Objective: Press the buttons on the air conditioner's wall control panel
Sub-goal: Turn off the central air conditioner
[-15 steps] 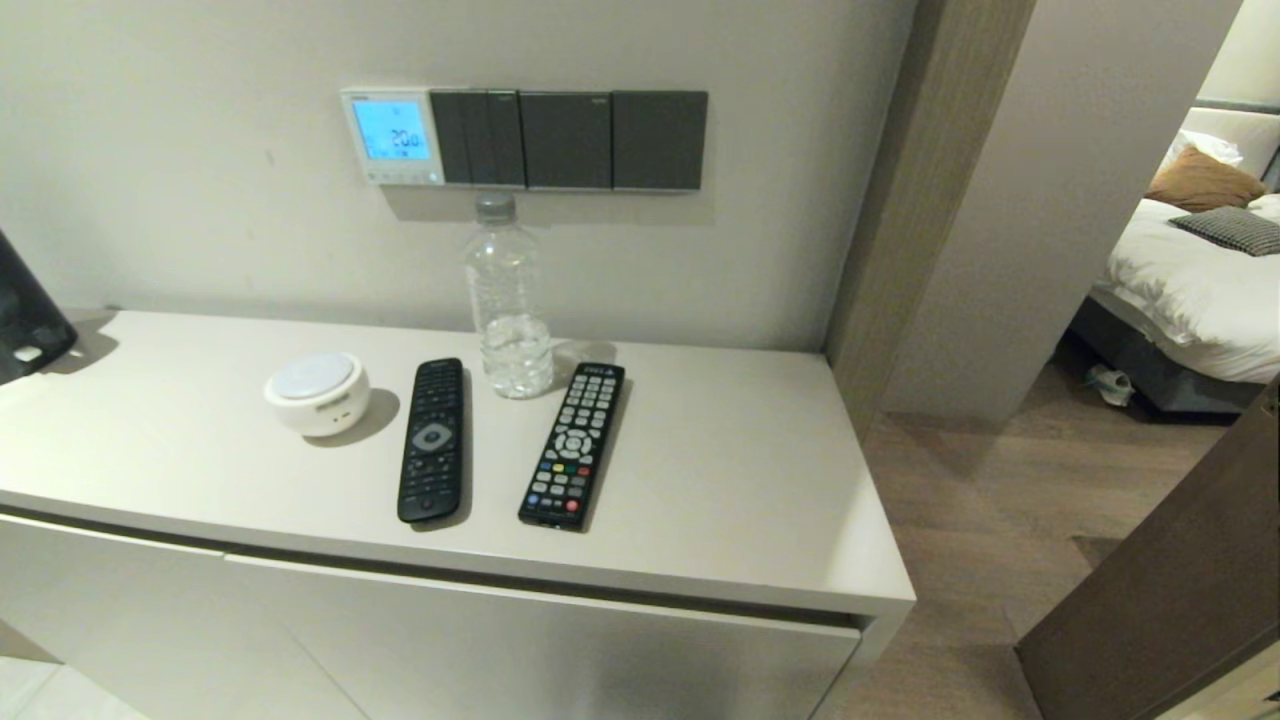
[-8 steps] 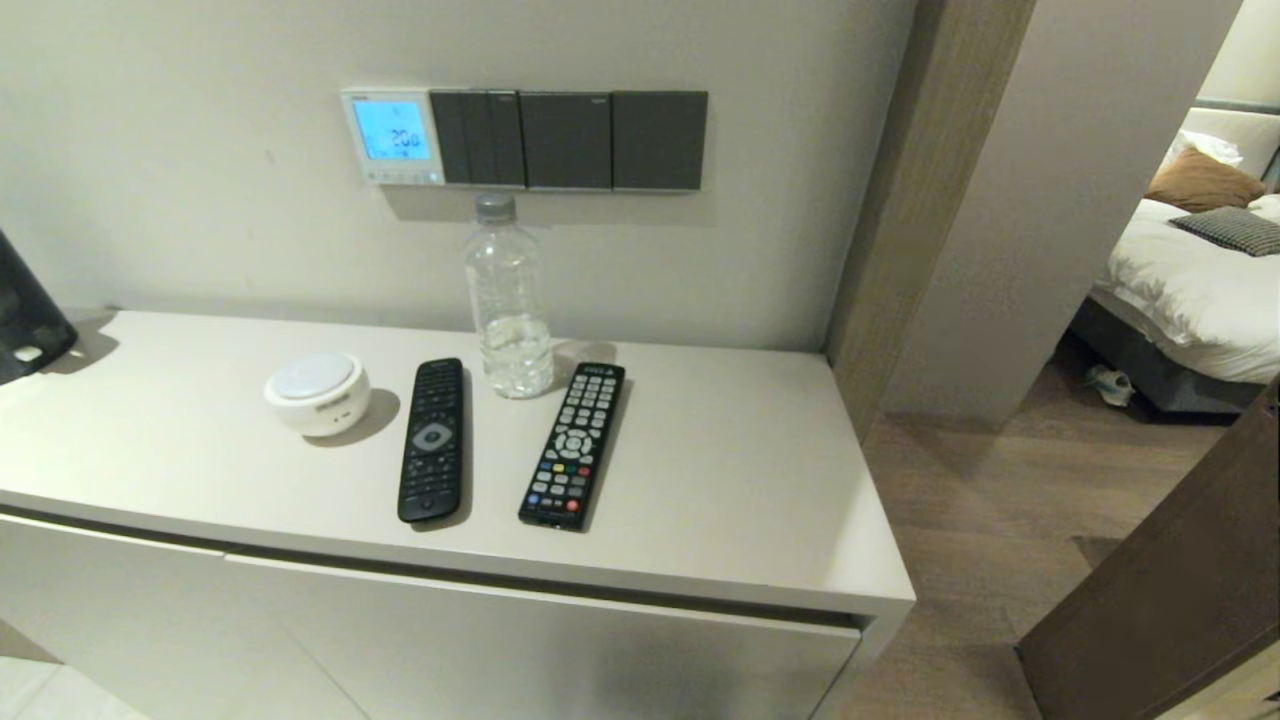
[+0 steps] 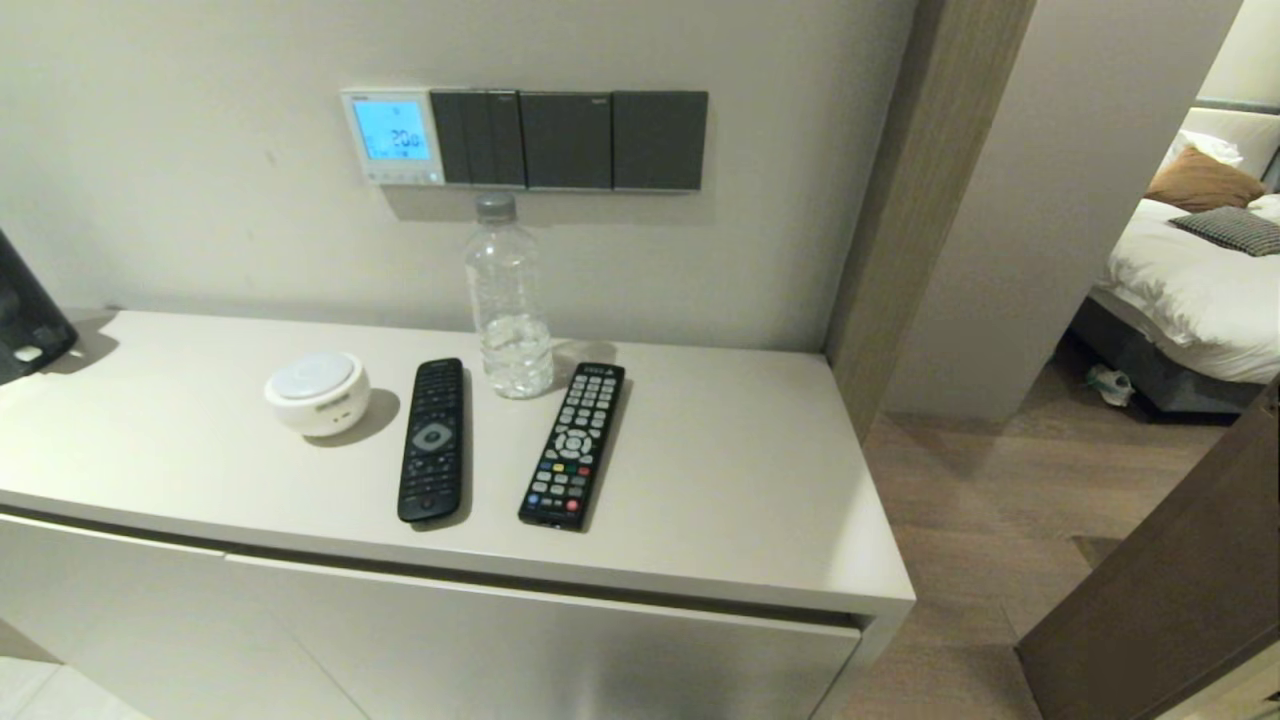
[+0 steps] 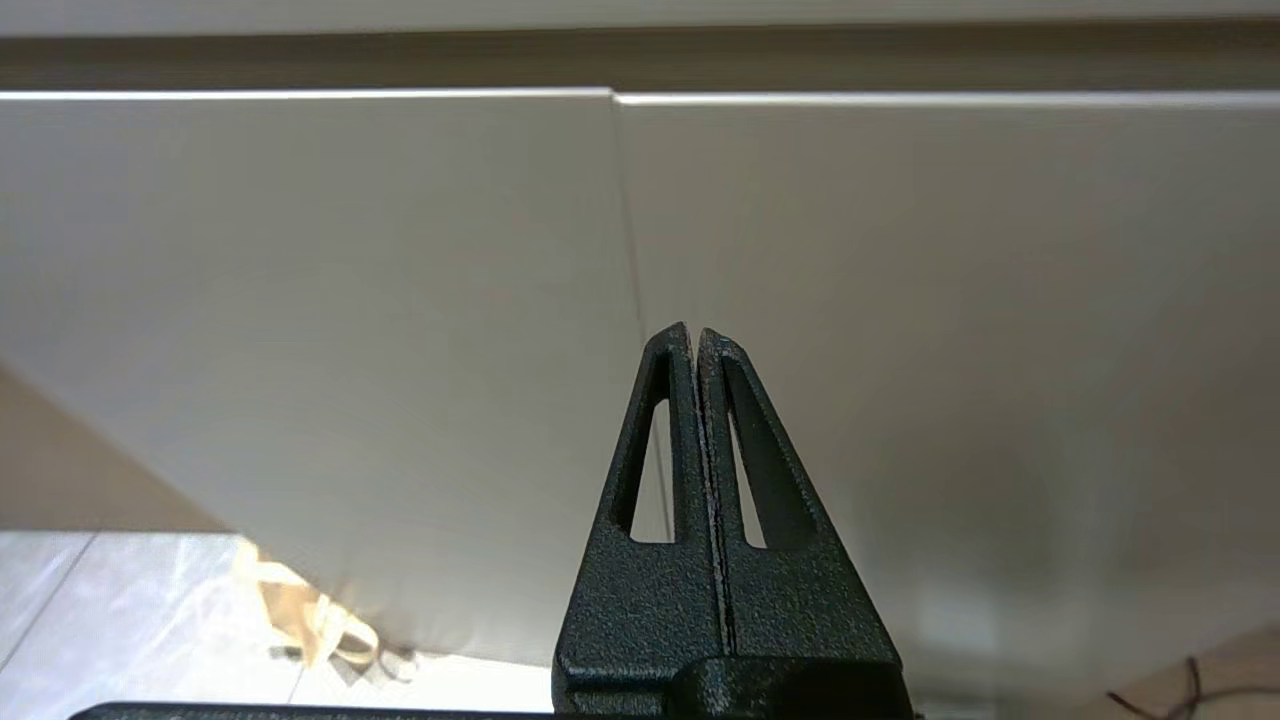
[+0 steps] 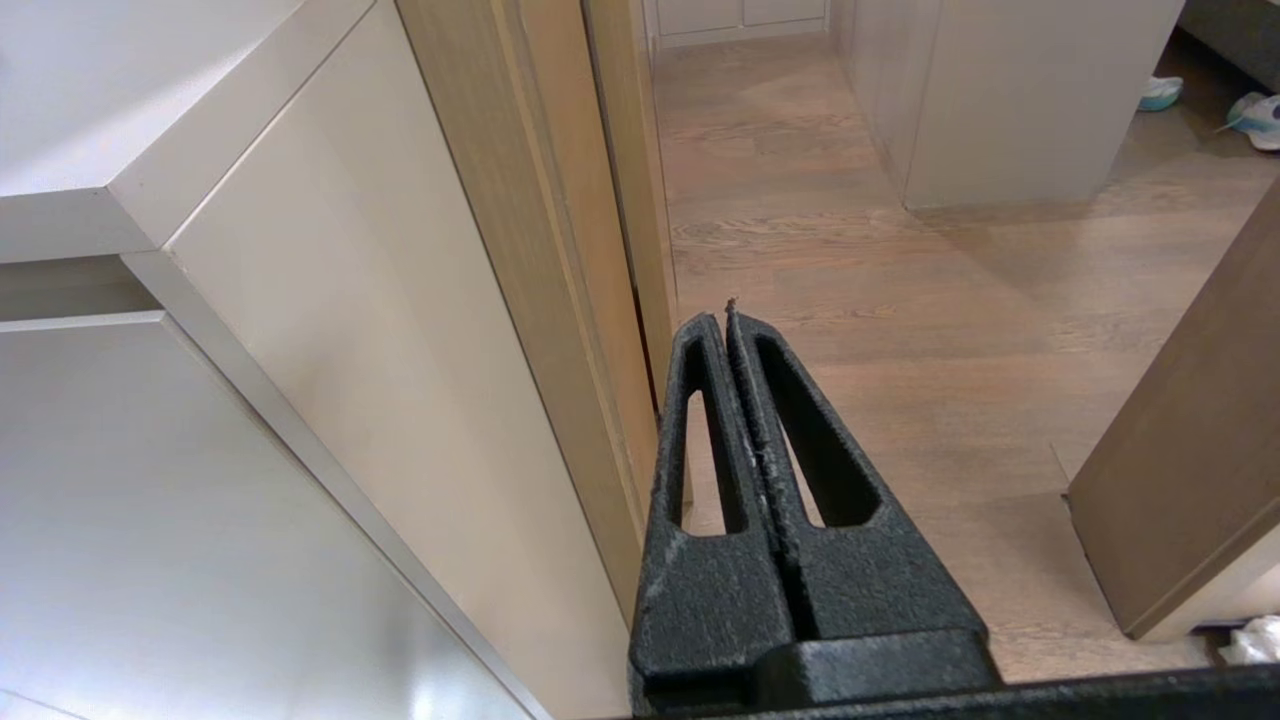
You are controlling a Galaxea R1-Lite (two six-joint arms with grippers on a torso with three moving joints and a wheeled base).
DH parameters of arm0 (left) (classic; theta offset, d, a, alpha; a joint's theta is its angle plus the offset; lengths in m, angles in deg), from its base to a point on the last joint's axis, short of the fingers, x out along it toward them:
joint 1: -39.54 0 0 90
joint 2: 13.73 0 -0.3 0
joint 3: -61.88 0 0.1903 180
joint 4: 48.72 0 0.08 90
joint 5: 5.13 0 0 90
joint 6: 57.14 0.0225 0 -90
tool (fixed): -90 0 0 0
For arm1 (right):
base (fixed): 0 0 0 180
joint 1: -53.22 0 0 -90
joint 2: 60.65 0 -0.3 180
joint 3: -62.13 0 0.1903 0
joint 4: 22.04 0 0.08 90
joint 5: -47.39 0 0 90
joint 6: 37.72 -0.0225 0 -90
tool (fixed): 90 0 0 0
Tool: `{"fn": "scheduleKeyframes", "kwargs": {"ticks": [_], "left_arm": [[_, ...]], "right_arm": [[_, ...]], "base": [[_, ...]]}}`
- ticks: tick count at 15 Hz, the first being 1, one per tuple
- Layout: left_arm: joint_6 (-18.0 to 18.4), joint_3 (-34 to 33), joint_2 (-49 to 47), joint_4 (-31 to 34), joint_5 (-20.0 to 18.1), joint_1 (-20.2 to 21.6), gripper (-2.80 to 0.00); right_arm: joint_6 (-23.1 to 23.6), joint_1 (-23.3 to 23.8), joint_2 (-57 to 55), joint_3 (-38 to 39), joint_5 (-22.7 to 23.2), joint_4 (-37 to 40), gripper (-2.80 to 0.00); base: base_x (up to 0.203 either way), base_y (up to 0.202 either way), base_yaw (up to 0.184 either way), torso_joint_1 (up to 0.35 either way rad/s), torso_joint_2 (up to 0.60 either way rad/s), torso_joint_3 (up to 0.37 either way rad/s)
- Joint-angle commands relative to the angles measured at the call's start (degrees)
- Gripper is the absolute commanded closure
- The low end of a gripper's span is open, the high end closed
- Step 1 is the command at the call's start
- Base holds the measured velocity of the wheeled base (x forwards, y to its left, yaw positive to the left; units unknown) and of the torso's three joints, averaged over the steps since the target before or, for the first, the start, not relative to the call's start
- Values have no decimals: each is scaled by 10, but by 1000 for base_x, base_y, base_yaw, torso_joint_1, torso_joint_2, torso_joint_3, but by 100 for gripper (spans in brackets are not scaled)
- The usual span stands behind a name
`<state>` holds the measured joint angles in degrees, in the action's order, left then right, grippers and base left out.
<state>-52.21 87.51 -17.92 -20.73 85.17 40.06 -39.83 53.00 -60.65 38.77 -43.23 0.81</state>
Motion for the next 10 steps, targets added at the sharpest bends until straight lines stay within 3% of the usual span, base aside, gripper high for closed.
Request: {"fn": "scheduleKeyframes", "kwargs": {"ticks": [1, 10], "left_arm": [[1, -9, 16, -2, -2, 0, 0], [4, -21, 42, -30, -4, 0, 0]], "right_arm": [[0, 0, -1, 1, 0, 0, 0], [0, 0, -1, 1, 0, 0, 0]], "base": [[0, 0, 0, 0, 0, 0], [0, 0, 0, 0, 0, 0]]}}
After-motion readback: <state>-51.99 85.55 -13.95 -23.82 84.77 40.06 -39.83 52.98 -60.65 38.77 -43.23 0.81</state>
